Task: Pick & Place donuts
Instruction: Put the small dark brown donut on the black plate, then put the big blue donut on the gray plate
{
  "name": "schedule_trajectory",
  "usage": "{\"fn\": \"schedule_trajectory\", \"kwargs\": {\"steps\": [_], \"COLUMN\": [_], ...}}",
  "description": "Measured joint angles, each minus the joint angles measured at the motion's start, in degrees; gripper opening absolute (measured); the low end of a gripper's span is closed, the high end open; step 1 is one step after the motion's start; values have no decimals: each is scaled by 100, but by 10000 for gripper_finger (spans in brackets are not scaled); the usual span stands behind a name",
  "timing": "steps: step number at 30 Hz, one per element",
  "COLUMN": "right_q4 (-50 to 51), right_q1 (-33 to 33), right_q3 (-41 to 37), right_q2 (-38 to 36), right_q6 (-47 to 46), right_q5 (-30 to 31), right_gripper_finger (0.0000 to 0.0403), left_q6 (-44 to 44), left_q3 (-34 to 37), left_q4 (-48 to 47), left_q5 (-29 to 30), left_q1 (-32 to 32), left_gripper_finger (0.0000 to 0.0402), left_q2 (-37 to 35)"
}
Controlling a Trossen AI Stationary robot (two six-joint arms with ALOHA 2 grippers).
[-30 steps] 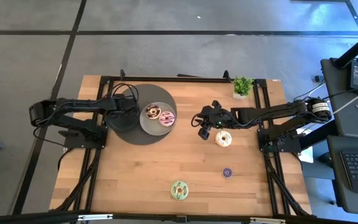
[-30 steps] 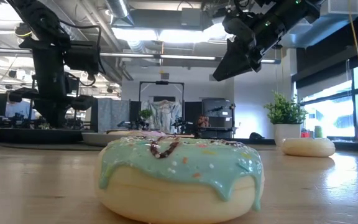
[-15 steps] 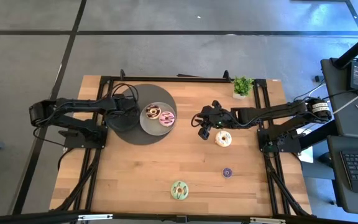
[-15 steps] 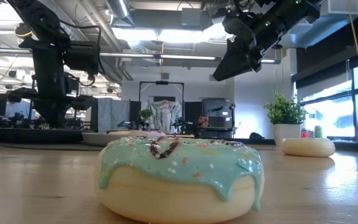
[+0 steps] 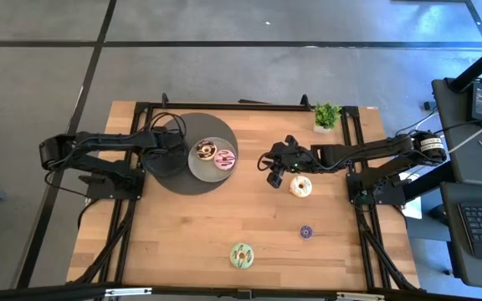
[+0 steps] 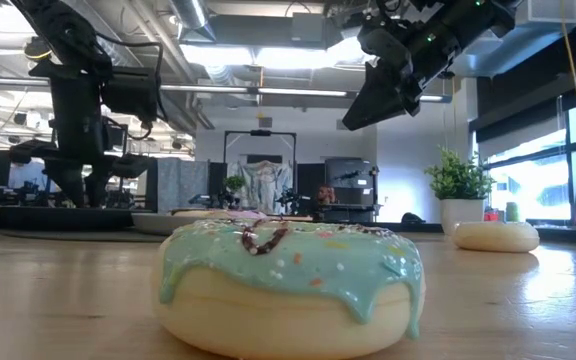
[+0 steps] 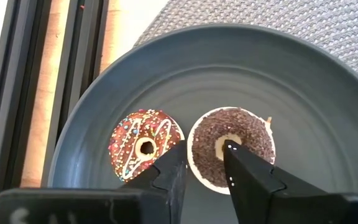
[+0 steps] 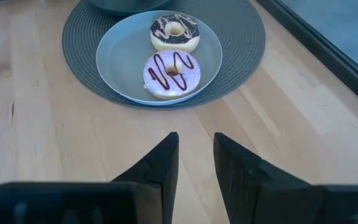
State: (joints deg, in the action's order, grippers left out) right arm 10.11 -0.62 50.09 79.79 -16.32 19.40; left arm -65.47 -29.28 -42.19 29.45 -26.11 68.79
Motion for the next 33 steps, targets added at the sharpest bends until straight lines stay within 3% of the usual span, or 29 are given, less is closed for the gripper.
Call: {"fn": "schedule_trajectory", "kwargs": {"steps": [9,14,18,22,26,29,33], "right_q4": [52,91,208,201,199,199,129], "right_q1": [-7,-9,-11,-11,-11,-11,-11], "right_q3": [281,297,297,297,297,297,297], "right_q2": [-4,-7,-7,-7,-7,-7,-7], "right_q6": [47,187,191,184,164,174,181], "right_q5": [-178,-588,-599,-599,-599,-601,-599], "right_gripper_finger": [104,104,104,104,104,103,103], "left_q6": [-134,-27,788,2214,3233,3569,3626], "left_q3": [-125,-755,-1369,-1679,-1687,-1694,-1698], "left_q4": [-157,-257,165,1318,3027,4013,4922], "left_q5": [-1,-4,3,-265,-1420,-2356,-2486], "left_q1": [2,205,686,1329,2000,2531,3289], "left_gripper_finger": [101,100,100,103,104,104,105], "left_q2": [-2,-55,-61,-61,-36,80,472]}}
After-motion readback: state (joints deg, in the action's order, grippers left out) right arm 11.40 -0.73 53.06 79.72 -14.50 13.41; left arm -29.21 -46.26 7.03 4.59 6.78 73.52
